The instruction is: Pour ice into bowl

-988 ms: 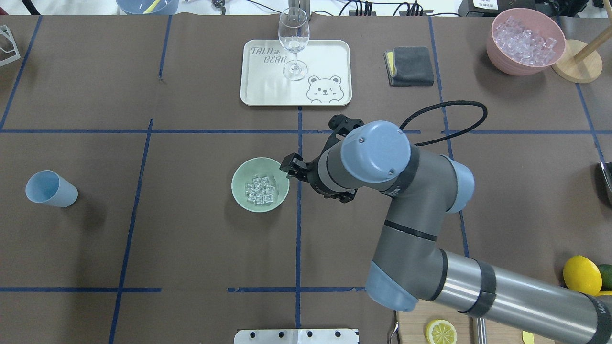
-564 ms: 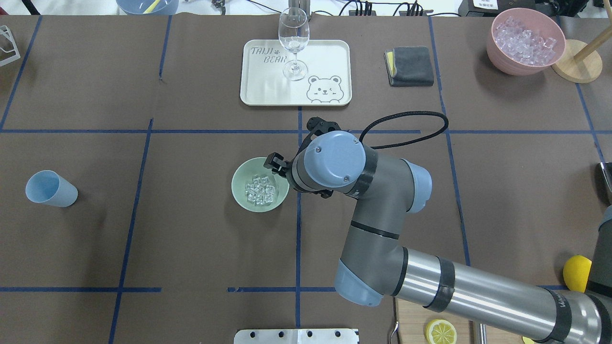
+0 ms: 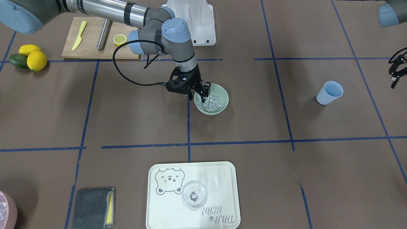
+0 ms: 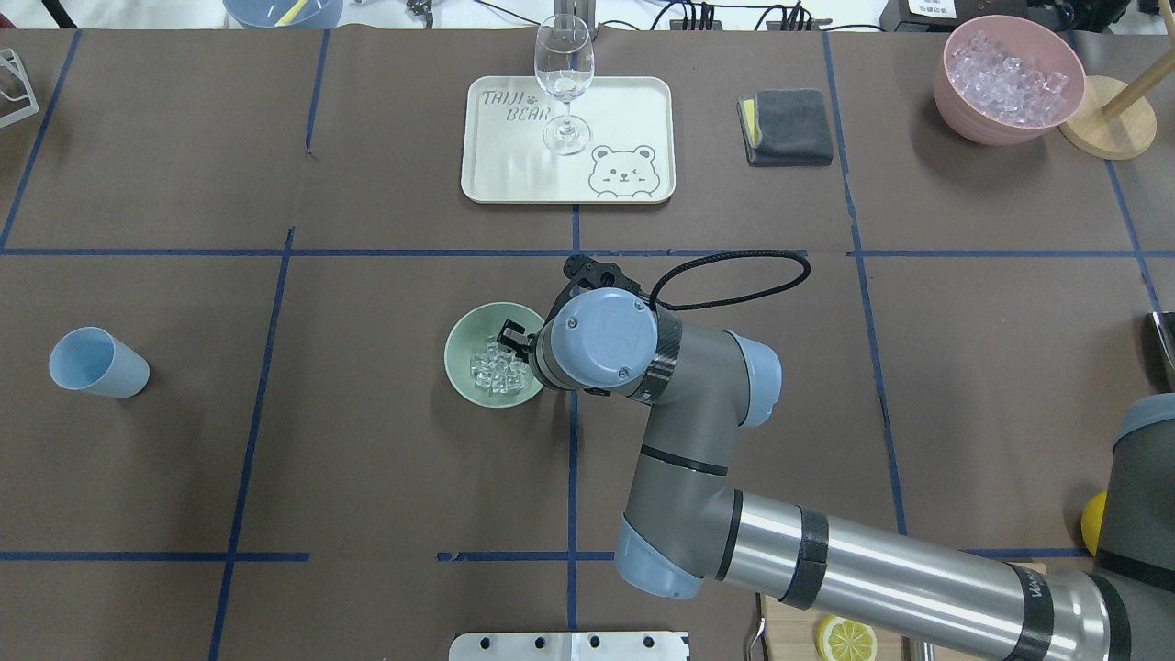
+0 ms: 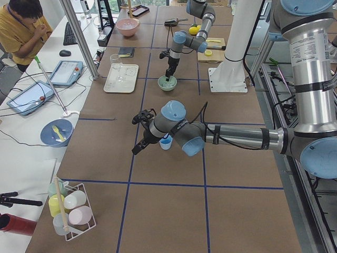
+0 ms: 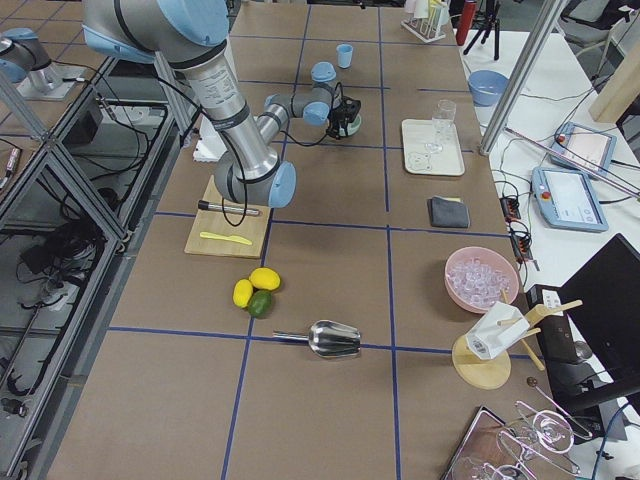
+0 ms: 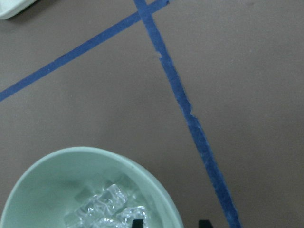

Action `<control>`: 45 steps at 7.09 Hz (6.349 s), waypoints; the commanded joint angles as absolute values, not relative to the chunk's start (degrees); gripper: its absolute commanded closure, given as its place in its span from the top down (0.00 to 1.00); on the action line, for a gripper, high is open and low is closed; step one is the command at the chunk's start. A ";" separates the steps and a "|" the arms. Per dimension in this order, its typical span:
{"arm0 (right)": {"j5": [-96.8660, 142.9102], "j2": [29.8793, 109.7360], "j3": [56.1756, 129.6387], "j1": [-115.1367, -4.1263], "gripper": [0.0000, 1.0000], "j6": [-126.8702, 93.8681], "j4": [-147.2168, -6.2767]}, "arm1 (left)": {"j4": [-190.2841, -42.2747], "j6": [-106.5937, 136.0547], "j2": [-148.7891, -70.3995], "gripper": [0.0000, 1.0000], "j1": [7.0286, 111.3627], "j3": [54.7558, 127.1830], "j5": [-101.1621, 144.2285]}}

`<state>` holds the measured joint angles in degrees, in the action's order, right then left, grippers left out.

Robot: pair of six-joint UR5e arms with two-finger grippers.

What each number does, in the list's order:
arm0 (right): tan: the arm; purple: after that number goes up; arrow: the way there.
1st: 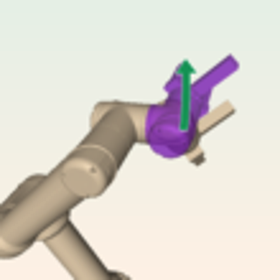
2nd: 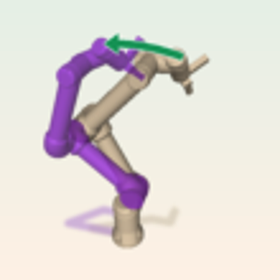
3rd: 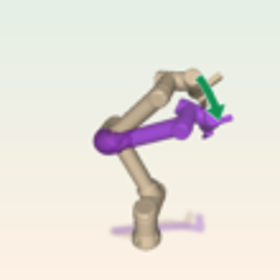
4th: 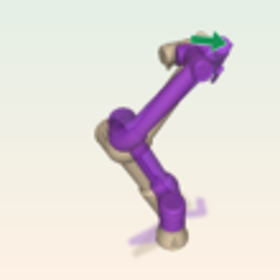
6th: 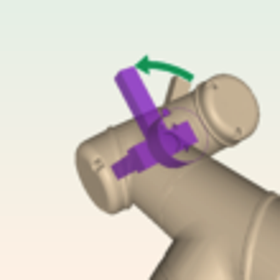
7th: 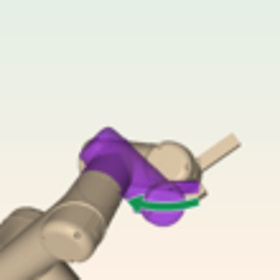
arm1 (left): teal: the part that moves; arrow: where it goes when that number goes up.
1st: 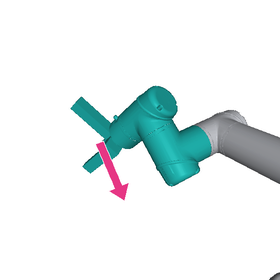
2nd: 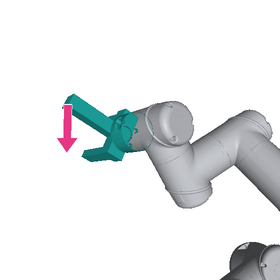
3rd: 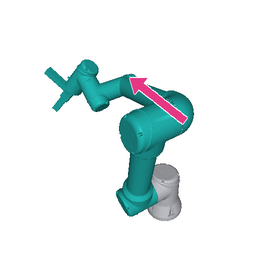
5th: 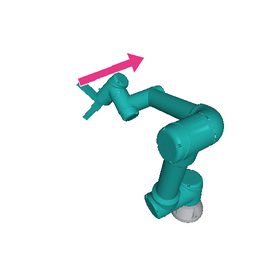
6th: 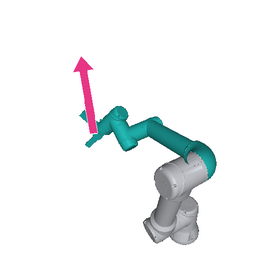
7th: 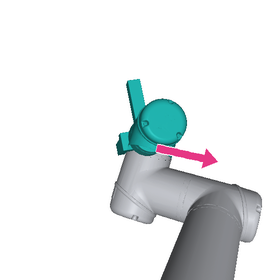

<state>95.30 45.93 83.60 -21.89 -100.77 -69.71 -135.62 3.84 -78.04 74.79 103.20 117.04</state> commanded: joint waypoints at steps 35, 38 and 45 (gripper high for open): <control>142.56 99.49 89.65 -79.69 1.00 -43.52 -41.52 | -114.16 6.24 -86.89 1.00 79.78 103.27 123.39; 138.79 99.23 90.61 -85.77 1.00 -14.77 -57.94 | -93.13 6.24 -89.83 1.00 84.19 103.27 136.61; 136.58 96.06 109.86 -88.17 1.00 3.02 -103.10 | -97.18 6.24 -81.41 1.00 84.55 100.91 138.95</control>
<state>136.29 96.15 108.88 -89.33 5.90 -102.72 -94.84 6.23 -83.75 84.56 102.42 138.55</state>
